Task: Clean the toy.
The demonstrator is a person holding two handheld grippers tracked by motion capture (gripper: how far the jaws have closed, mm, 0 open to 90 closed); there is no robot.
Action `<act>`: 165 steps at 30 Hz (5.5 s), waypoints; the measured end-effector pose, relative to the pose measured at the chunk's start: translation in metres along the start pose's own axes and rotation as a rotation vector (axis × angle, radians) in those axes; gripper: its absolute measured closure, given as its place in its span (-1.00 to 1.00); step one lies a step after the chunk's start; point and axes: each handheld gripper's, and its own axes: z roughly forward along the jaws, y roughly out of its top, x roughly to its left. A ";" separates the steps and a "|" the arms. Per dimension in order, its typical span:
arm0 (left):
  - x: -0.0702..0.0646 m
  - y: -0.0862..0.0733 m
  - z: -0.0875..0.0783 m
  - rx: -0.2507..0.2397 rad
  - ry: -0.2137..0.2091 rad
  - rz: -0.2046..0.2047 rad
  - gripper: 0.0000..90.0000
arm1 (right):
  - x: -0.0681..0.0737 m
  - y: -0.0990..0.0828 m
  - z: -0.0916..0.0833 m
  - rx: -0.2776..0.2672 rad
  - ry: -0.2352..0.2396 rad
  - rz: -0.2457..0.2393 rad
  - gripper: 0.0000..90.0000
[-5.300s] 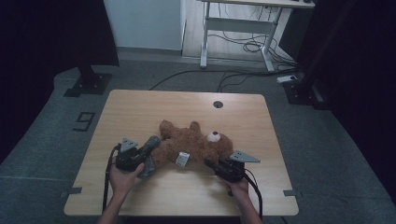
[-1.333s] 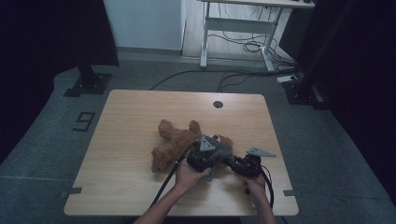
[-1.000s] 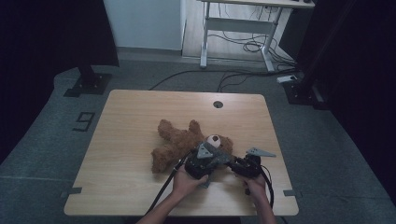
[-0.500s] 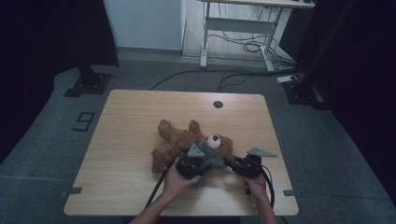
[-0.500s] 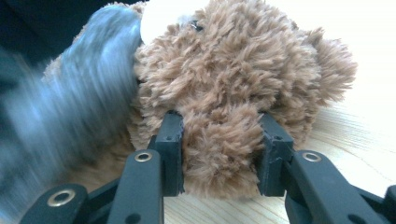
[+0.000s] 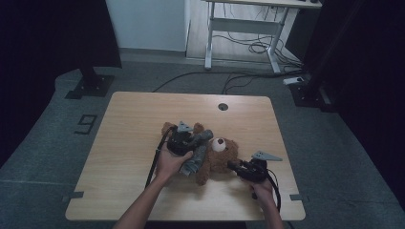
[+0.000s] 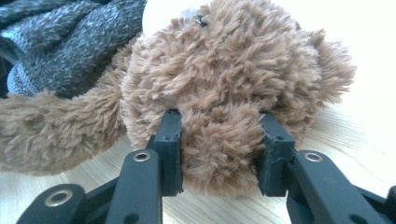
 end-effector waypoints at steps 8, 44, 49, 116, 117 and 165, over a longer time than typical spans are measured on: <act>0.010 -0.004 -0.010 -0.007 0.025 -0.007 0.71 | 0.000 -0.001 0.000 0.002 0.002 -0.006 0.32; 0.030 -0.076 -0.038 -0.075 -0.019 -0.096 0.74 | 0.019 0.004 0.029 0.038 -0.068 0.035 -0.65; 0.027 -0.074 -0.037 -0.069 -0.005 -0.088 0.73 | 0.020 0.000 0.025 0.042 -0.078 -0.004 -0.19; 0.061 -0.058 -0.024 -0.035 0.166 -0.158 0.73 | 0.015 -0.010 0.019 -0.037 -0.184 -0.138 0.05; 0.068 -0.065 -0.024 -0.018 0.186 -0.169 0.73 | 0.016 -0.010 0.019 -0.038 -0.184 -0.135 0.06; -0.028 -0.010 0.026 -0.035 0.069 0.020 0.73 | 0.012 -0.012 0.018 -0.028 -0.166 -0.128 0.02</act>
